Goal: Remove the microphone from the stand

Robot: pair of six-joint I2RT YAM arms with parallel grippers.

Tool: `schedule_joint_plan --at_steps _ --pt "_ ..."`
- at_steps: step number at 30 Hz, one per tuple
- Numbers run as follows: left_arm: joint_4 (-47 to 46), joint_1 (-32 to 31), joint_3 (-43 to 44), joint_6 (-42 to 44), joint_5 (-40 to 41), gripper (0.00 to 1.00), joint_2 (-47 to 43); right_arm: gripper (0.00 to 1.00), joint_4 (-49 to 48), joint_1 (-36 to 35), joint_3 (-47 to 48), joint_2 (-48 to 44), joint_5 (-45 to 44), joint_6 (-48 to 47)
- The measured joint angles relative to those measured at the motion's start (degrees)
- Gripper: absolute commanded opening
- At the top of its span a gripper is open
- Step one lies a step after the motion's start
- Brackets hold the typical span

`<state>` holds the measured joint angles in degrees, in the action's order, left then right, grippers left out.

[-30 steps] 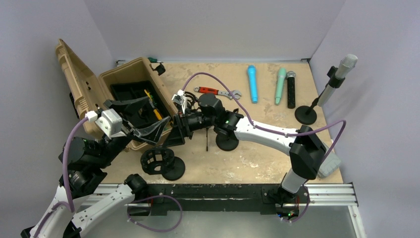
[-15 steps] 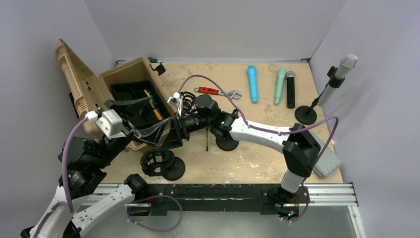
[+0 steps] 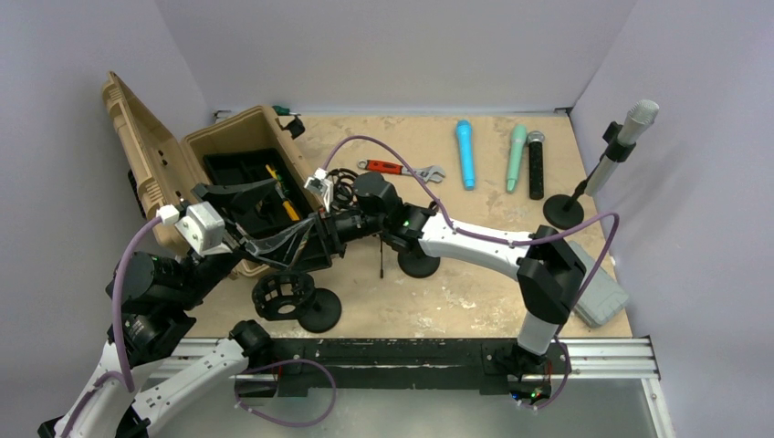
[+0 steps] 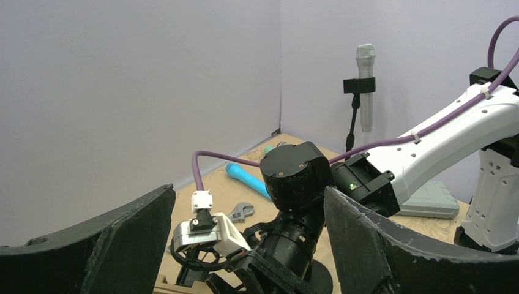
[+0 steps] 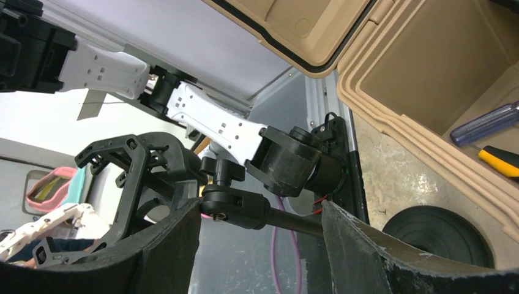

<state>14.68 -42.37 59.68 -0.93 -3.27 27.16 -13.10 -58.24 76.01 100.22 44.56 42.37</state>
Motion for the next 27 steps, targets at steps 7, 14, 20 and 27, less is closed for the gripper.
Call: schedule_joint_plan --at_steps 7,14,20,27 --pt "0.0 0.0 0.0 0.0 -0.2 0.89 0.0 0.64 1.2 -0.3 0.2 -0.4 -2.1 -1.4" --pt "0.0 0.0 0.0 0.0 -0.5 0.89 0.4 0.64 1.6 -0.4 -1.6 -2.1 -4.6 -2.6" --pt "0.0 0.0 0.0 0.0 -0.6 0.89 0.8 0.63 -0.2 -0.4 -4.8 -3.2 -5.7 -2.9" --pt "0.0 0.0 0.0 -0.1 -0.7 0.89 1.2 0.63 -0.3 -0.4 -8.0 -2.1 -6.2 -3.0"
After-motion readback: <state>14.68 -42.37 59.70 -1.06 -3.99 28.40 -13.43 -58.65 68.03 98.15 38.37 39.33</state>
